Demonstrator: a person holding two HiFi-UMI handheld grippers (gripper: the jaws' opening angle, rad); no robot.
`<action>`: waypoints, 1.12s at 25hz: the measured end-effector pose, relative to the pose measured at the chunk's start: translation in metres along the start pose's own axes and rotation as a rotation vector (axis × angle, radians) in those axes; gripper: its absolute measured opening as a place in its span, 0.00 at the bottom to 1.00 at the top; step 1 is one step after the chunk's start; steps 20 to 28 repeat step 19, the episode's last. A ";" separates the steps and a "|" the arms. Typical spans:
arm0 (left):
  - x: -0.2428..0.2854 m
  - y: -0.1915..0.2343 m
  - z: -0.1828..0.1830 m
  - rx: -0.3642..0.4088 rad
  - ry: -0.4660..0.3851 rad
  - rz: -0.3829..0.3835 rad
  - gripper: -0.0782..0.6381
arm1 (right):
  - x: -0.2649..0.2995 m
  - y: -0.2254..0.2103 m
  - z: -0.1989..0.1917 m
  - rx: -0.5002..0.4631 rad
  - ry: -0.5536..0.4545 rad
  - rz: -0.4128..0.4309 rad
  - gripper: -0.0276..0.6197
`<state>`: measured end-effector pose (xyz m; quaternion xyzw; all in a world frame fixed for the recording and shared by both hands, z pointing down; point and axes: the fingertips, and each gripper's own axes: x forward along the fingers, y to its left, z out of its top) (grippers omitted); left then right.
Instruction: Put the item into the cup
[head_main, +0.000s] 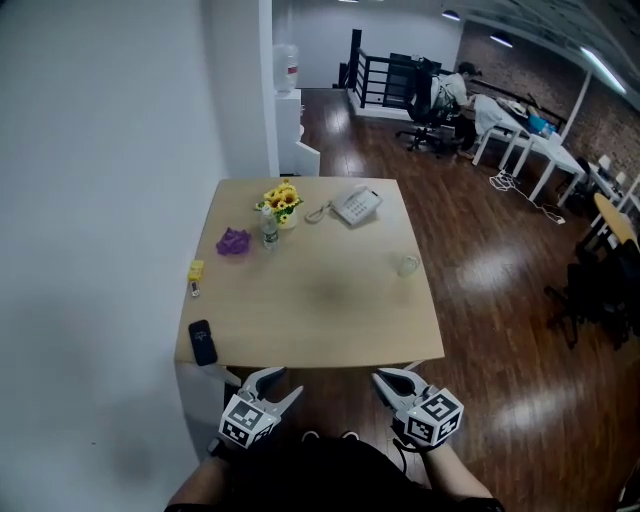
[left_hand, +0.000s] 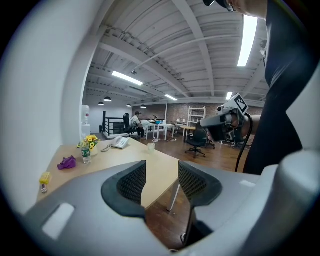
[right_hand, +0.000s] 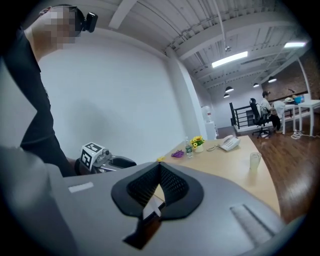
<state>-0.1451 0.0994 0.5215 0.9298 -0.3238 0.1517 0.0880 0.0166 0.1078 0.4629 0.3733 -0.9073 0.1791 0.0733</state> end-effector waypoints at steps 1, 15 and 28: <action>0.001 -0.003 0.001 0.004 -0.003 -0.003 0.38 | -0.002 0.000 0.000 -0.005 -0.002 0.000 0.05; -0.001 -0.020 0.002 0.028 0.010 -0.001 0.38 | -0.023 0.006 -0.004 -0.010 -0.006 0.008 0.05; -0.001 -0.025 0.007 0.041 0.005 -0.005 0.38 | -0.028 0.008 -0.005 -0.011 -0.007 0.007 0.05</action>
